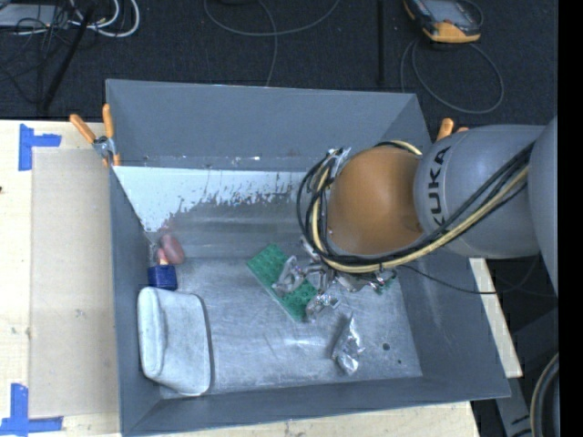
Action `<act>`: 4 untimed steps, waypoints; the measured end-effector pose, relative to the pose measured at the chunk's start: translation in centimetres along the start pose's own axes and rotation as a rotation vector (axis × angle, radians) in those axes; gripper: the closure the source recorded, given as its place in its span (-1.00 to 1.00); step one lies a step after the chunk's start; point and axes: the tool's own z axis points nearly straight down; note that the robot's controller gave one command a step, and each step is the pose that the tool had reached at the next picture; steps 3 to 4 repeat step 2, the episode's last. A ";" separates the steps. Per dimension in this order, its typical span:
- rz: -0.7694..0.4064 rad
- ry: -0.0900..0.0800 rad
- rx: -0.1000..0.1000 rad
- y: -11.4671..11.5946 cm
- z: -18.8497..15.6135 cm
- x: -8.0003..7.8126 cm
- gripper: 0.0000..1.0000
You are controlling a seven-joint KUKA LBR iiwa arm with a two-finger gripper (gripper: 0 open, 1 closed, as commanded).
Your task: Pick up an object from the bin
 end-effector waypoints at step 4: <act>-0.389 0.022 -0.010 -2.1 -21.7 -2.8 1.00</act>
Offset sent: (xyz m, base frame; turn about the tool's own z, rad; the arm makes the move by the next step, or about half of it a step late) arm -0.0042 0.0011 0.1134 0.0311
